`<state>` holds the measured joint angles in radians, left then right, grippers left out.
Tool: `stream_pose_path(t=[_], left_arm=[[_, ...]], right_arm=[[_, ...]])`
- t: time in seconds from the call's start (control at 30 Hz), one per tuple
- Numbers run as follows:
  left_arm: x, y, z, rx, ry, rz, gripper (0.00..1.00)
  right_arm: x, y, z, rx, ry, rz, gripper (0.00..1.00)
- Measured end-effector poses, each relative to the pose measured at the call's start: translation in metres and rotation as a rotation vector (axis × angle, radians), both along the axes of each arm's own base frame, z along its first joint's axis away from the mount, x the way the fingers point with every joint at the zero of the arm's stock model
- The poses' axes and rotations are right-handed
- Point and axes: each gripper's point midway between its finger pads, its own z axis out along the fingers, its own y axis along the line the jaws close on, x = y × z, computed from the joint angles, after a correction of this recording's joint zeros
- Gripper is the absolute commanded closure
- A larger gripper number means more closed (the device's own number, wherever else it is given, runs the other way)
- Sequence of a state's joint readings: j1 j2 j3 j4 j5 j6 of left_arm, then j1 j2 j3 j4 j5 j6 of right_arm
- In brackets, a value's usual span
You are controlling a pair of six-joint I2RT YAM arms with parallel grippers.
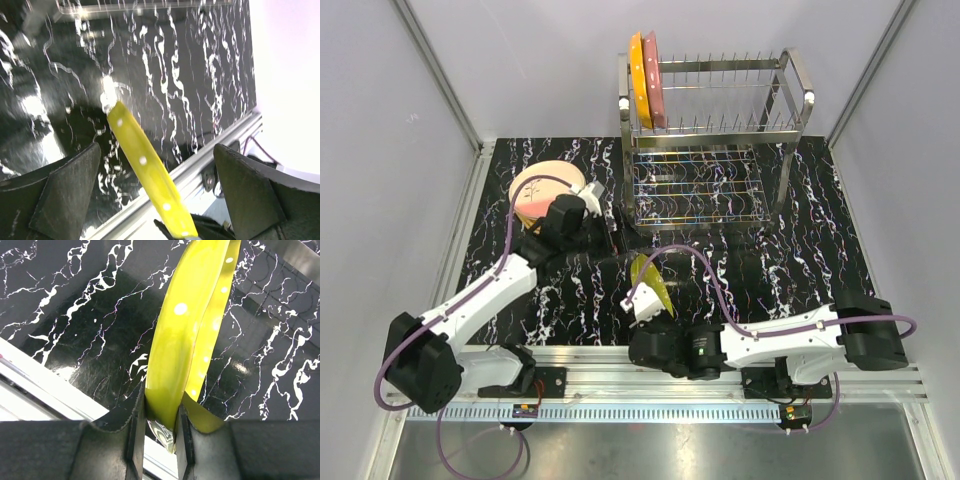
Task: Load the plates into the dish rack
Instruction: Pass the plate from the left arm to the right, then insert the plate into the dish rack
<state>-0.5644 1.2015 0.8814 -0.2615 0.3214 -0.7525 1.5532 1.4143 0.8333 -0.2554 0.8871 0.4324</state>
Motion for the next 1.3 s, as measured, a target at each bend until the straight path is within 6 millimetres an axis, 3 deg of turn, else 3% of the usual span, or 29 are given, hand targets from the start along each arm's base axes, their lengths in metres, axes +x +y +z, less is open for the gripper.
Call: stream_pose_path(t=[0.3,0.63,0.97,1.17,1.3], left_arm=[[0.025,0.010,0.026,0.074,-0.105,0.022,0.01],[0.024,0.066,0.037,0.331,-0.263,0.086,0.01],[0.017,0.110,0.056,0.498,-0.420,0.138,0.01],[0.013,0.124,0.033,0.554,-0.434,0.157,0.01],[0.009,0.130,0.005,0.605,-0.397,0.135,0.01]], right_arm=[[-0.006,-0.011,0.011,0.106,0.050,0.013,0.96],[0.002,-0.027,0.056,0.271,0.045,-0.005,1.00],[0.026,-0.046,0.078,0.344,0.026,-0.079,1.00],[0.045,-0.056,0.095,0.359,0.004,-0.115,1.00],[0.054,-0.054,0.135,0.382,-0.026,-0.101,1.00]])
